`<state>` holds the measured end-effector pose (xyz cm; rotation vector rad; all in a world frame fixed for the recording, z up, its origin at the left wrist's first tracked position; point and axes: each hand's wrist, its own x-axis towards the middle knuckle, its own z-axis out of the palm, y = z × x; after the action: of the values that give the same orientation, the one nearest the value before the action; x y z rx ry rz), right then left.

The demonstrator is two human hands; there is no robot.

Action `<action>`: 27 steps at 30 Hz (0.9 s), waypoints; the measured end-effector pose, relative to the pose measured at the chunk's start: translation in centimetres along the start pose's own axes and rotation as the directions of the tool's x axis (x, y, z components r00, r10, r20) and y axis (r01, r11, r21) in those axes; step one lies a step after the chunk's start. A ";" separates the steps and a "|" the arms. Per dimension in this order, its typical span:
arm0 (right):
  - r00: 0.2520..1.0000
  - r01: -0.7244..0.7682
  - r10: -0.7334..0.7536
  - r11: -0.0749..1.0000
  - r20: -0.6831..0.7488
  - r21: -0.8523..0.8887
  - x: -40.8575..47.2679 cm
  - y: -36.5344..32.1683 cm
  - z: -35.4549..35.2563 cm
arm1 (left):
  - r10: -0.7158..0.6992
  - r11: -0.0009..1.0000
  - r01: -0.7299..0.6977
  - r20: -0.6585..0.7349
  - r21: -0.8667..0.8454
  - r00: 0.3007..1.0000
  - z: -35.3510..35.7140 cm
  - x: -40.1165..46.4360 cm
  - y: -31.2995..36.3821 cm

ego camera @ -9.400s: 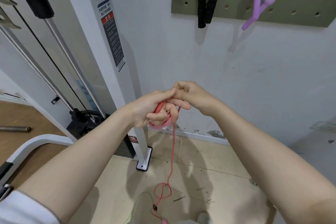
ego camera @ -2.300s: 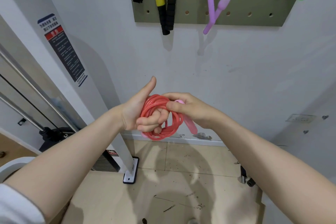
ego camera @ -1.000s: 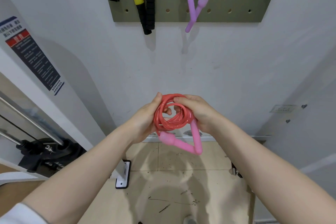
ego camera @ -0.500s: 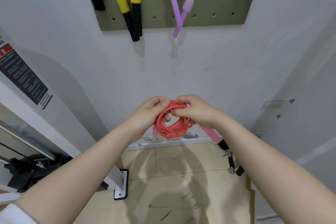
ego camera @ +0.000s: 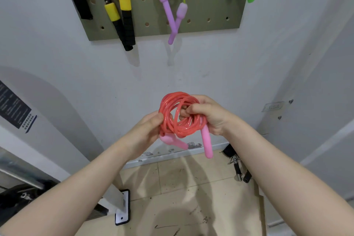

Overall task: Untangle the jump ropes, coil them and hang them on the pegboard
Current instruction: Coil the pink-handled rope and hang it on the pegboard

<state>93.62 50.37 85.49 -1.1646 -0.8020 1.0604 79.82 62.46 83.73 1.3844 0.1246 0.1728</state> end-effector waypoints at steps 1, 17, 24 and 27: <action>1.000 -0.019 0.019 0.999 -0.005 -0.031 0.2 0.1 -0.2 | -0.013 1.000 0.012 -0.027 -0.014 1.000 0.4 -0.1 0.3; 0.714 0.189 -0.662 -0.135 0.231 -0.973 0.8 -2.1 -5.2 | -0.291 0.922 0.377 -0.494 0.082 0.819 1.9 7.0 -1.0; 0.429 0.635 -0.472 -0.449 0.770 -0.629 0.1 -2.9 -3.2 | -0.277 0.921 0.363 -0.413 0.144 0.867 4.6 9.6 -0.1; 0.411 0.681 -0.394 -0.467 0.822 -0.564 0.7 -2.7 -3.4 | -0.278 0.939 0.338 -0.444 0.060 0.852 4.9 10.3 0.9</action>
<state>97.61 49.84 87.32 -1.2562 -2.3283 -0.7991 90.81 59.88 85.67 1.4231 0.7399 0.2007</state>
